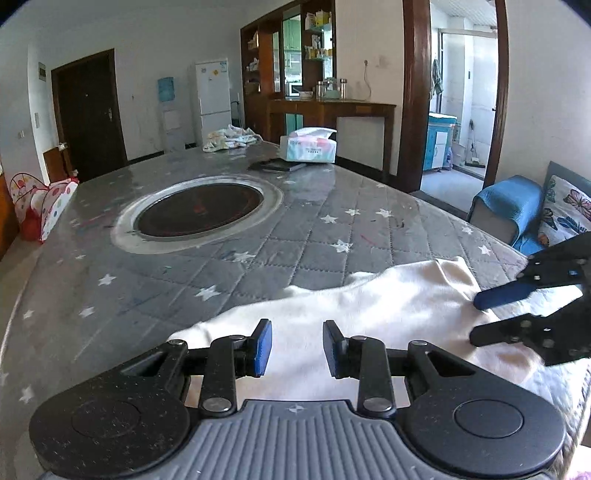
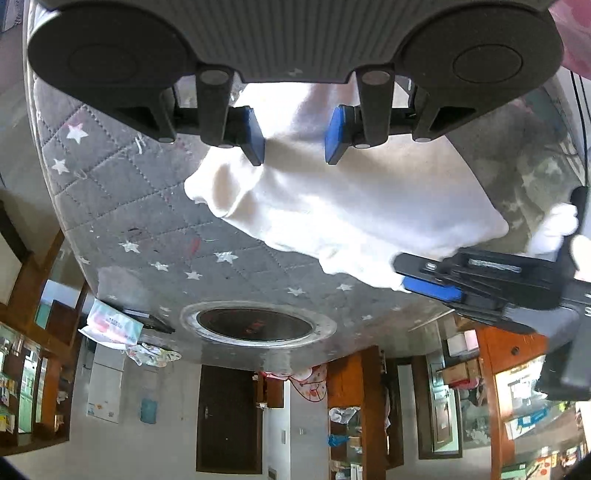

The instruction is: Fold clothes

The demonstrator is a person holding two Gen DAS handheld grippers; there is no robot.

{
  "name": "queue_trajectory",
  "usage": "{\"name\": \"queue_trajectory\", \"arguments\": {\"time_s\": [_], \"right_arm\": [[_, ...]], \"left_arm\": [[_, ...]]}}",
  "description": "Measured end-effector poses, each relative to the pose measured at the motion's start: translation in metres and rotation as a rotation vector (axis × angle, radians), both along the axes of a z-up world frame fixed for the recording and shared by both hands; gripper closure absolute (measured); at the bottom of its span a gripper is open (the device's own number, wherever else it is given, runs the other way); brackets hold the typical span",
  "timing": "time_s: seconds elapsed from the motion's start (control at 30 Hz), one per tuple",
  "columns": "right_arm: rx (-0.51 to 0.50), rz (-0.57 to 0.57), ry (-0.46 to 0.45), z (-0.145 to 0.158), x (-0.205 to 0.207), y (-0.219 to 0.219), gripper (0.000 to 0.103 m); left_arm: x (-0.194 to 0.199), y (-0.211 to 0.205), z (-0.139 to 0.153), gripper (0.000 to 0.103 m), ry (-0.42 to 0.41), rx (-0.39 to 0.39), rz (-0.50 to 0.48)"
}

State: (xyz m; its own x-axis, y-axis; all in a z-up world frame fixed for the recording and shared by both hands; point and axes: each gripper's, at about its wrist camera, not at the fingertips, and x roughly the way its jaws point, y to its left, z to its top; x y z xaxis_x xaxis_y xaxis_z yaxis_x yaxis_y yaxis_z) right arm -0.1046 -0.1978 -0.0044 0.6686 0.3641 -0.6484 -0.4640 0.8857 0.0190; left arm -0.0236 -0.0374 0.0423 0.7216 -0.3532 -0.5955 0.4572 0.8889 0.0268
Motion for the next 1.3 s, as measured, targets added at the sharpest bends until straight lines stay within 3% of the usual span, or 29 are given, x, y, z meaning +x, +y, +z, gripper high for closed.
{"name": "queue_trajectory", "arguments": {"time_s": [0.23,0.47,0.6,1.03,1.3], "right_arm": [[0.035,-0.025,-0.051,0.008,0.024,0.006,0.059],[0.044,-0.059,-0.017,-0.009,0.041,0.013,0.055],[0.053,-0.050,-0.040,0.000,0.033,0.020,0.047],[0.065,0.000,-0.070,0.001,0.011,0.057,0.004],[0.134,0.007,-0.055,-0.001,0.007,0.065,0.000]], "left_arm": [[0.034,-0.015,-0.014,0.070,0.058,0.008,0.034],[0.043,-0.016,-0.019,0.068,0.075,-0.009,0.053],[0.037,-0.011,-0.014,0.062,0.063,-0.017,0.075],[-0.016,0.052,-0.003,0.041,0.033,-0.052,0.274],[-0.023,0.080,-0.018,0.040,0.088,-0.079,0.356]]}}
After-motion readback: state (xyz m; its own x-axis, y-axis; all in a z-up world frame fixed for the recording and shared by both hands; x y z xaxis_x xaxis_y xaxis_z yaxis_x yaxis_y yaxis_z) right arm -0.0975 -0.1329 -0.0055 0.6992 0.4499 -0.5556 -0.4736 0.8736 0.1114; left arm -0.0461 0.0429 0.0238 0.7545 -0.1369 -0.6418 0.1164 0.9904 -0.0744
